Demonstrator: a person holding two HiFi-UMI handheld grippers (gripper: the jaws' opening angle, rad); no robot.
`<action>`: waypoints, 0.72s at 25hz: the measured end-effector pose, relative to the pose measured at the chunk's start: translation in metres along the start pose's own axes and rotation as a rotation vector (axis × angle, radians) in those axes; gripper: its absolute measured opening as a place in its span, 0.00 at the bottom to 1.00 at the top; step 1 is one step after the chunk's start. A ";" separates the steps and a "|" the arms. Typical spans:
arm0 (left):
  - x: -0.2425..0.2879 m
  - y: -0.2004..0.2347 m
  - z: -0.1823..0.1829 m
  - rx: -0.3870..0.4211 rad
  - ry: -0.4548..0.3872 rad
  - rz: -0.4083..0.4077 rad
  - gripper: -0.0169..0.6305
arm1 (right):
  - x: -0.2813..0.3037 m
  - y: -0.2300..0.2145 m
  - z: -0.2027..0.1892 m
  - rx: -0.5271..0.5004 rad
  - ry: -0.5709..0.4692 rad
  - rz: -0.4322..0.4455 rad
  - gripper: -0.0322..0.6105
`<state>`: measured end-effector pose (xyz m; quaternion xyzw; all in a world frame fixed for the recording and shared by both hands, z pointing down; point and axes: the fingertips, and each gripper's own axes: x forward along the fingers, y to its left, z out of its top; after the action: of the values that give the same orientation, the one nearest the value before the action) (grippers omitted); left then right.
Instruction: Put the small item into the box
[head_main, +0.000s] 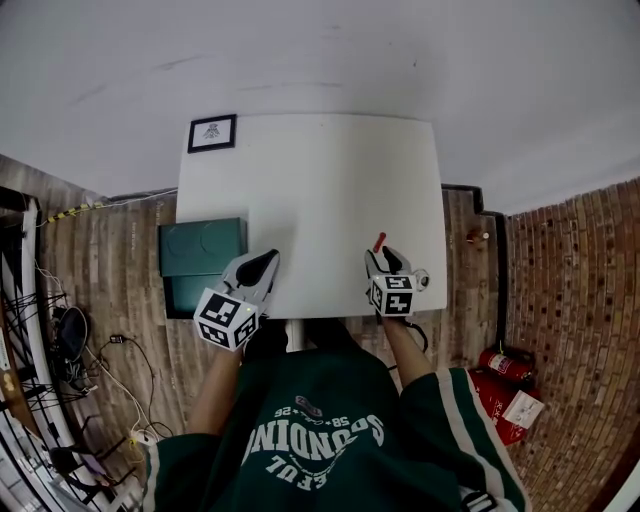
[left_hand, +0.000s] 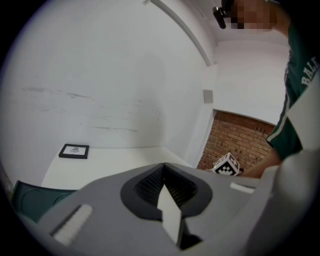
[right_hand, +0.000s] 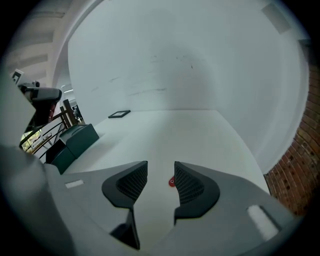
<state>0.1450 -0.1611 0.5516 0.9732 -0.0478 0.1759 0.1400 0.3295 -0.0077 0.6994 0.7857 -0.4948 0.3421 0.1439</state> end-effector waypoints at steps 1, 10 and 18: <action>-0.001 0.001 -0.001 -0.002 0.002 0.003 0.11 | 0.005 -0.003 -0.004 0.004 0.019 -0.006 0.27; -0.016 0.017 -0.008 -0.024 0.011 0.060 0.10 | 0.036 -0.022 -0.032 0.051 0.133 -0.059 0.27; -0.024 0.022 -0.014 -0.048 0.009 0.094 0.11 | 0.041 -0.027 -0.035 0.034 0.172 -0.098 0.26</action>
<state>0.1147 -0.1774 0.5616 0.9654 -0.0973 0.1856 0.1551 0.3514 -0.0033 0.7557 0.7789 -0.4359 0.4093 0.1892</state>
